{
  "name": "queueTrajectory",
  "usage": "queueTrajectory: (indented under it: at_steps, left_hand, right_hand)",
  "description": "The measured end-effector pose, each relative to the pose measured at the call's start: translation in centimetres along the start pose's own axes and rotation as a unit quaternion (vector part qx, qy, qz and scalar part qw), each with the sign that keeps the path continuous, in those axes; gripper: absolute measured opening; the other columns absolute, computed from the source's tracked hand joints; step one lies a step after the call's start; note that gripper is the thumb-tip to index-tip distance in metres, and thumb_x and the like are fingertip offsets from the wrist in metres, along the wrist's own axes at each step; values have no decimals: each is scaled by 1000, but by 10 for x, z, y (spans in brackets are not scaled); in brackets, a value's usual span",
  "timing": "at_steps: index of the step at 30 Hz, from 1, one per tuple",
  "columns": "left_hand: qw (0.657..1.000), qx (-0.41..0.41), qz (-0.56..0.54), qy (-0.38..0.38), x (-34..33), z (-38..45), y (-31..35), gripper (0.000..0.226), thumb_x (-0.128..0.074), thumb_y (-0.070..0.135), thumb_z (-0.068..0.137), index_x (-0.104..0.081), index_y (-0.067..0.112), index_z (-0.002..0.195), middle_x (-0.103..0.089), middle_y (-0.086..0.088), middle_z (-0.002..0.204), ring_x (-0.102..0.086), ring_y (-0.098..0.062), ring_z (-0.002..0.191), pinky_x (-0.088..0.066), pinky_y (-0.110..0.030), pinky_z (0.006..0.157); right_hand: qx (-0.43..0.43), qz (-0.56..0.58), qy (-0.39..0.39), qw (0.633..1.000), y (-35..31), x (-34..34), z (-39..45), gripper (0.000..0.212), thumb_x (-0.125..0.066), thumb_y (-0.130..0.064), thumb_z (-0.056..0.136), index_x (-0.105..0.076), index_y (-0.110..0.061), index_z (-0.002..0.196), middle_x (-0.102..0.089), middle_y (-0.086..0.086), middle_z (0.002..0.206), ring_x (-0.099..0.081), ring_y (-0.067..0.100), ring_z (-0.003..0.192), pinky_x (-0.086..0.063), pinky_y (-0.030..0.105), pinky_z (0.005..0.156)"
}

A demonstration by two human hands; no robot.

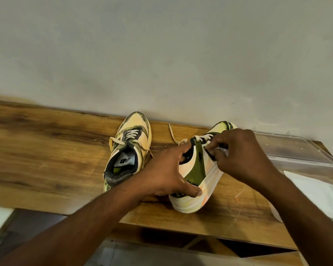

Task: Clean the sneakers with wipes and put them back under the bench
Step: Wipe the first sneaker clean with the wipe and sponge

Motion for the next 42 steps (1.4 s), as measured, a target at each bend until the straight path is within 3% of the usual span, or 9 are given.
queueTrajectory:
  at_steps: [2, 7, 12, 15, 18, 24, 29, 33, 42]
  left_hand:
    - [1000, -3, 3, -4, 0, 1, 1, 116, -91, 58, 42, -44, 47, 148, -63, 21, 140, -58, -2, 130, -54, -45, 107]
    - [1000, -6, 1, 0, 0, 1, -1, 114, -92, 55, 43, -46, 46, 147, -65, 21, 137, -59, -3, 130, -54, -46, 107]
    - [1000, 3, -15, 5, 4, 0, -5, 108, -95, 48, 45, -51, 44, 144, -68, 22, 133, -60, -3, 128, -54, -45, 107]
    - [1000, -3, -1, 10, 5, 1, -4, 106, -95, 47, 47, -51, 43, 143, -68, 23, 130, -62, -1, 124, -56, -44, 105]
    - [1000, -3, 10, 10, 4, 2, -6, 111, -93, 55, 44, -48, 43, 145, -67, 22, 132, -63, -3, 123, -56, -43, 103]
    - [1000, 7, 25, -4, 2, 4, -10, 124, -90, 65, 41, -38, 44, 152, -60, 20, 142, -58, -8, 130, -55, -44, 106]
    - [1000, -1, 9, -3, 4, 2, -6, 119, -92, 57, 42, -43, 41, 150, -64, 21, 137, -60, -2, 127, -55, -42, 105]
    - [1000, -2, 17, -7, 2, 4, -6, 122, -93, 59, 44, -39, 43, 152, -61, 20, 142, -58, -6, 131, -54, -44, 106]
    - [1000, 1, 18, -16, 1, 5, -6, 123, -94, 57, 40, -42, 45, 151, -62, 20, 141, -59, -3, 130, -55, -45, 106]
  right_hand:
    - [-26, -10, -18, 999, 11, 4, 1, 24, -78, 0, 80, -84, -22, 88, -75, -6, 88, -68, 14, 84, -59, 32, 81]
    - [-14, -17, 53, 998, 15, 2, 6, 25, -76, 2, 80, -84, -20, 89, -78, 2, 89, -70, 21, 83, -61, 41, 80]
    - [20, -7, 0, 1000, 17, 6, 5, 24, -81, -1, 82, -83, -22, 94, -78, -6, 93, -67, 8, 84, -46, 12, 73]
    - [-4, -13, 28, 1000, 25, 10, 3, 29, -86, -9, 81, -81, -21, 107, -78, 0, 100, -66, 9, 83, -44, 12, 73]
    - [-6, 5, 46, 999, 23, 5, 5, 19, -84, -8, 83, -84, -18, 99, -79, 0, 99, -63, 7, 81, -40, 8, 73]
    - [59, -25, 45, 997, 9, -4, 12, 20, -79, -5, 83, -84, -21, 91, -76, 3, 89, -69, 23, 82, -59, 42, 76]
    - [112, -77, -51, 989, 9, -3, 8, 30, -80, 3, 80, -84, -23, 94, -74, 2, 90, -68, 24, 82, -58, 39, 75]
    - [132, -104, -17, 986, 2, -13, 12, 34, -78, 10, 74, -83, -19, 92, -65, 5, 86, -62, 26, 75, -57, 42, 64]
    - [118, -80, -67, 987, 9, -3, 11, 29, -79, 5, 80, -85, -20, 93, -72, 5, 88, -65, 26, 80, -58, 43, 74]
Point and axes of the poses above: each hand's wrist, its own z-axis towards the middle knuckle, its own x-axis out of the back of the hand, y = z × x, the point moved 8 cm from there along z, towards the middle knuckle
